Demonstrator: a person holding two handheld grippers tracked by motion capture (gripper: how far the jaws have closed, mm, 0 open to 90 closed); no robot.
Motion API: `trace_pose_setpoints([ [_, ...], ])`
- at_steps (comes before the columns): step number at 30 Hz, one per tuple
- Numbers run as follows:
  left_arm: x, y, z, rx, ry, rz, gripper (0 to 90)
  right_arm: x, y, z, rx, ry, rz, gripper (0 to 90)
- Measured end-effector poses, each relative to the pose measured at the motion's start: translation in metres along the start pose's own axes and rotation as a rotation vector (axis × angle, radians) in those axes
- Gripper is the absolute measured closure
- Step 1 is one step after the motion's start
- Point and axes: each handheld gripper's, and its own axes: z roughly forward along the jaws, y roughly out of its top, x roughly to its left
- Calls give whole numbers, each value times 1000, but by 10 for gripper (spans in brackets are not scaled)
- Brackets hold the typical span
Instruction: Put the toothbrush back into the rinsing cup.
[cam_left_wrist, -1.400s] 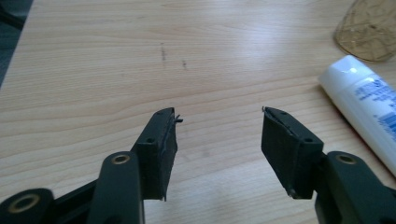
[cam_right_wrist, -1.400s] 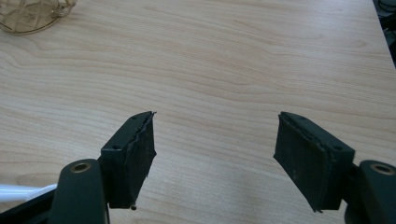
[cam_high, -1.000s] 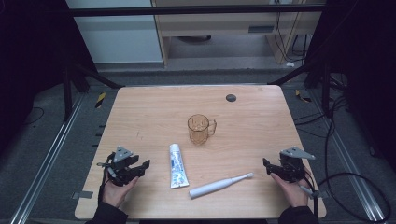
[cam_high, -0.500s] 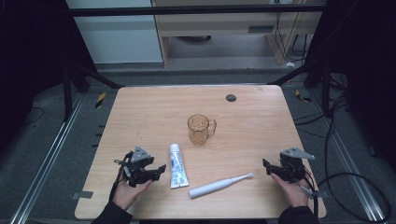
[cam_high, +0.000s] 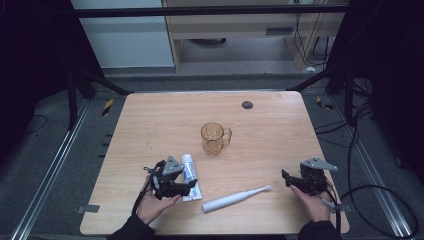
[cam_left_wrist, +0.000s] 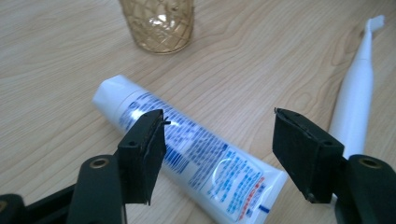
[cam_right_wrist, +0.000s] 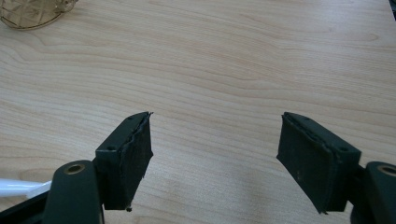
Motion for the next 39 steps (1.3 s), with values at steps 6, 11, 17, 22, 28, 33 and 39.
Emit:
trace_pose_setpoints([
  [6, -13, 14, 9, -1, -30, 44, 346, -1, 0, 0, -6, -4, -3, 266],
  [11, -23, 24, 16, 4, -54, 75, 350, -2, 1, -1, -15, -4, -3, 258],
  [17, -33, 32, 22, 16, -76, 116, 367, -3, 0, 0, -7, -9, 1, 242],
  [22, -40, 38, 28, 26, -100, 139, 373, -3, 0, 0, -10, -15, -5, 241],
  [28, -50, 44, 36, 31, -119, 164, 374, -4, 0, 0, -10, -24, 1, 238],
  [33, -59, 50, 40, 32, -135, 179, 373, -5, 0, 1, -8, -25, -1, 235],
  [39, -66, 54, 48, 65, -151, 209, 373, -5, 0, 2, -6, -26, -3, 231],
])
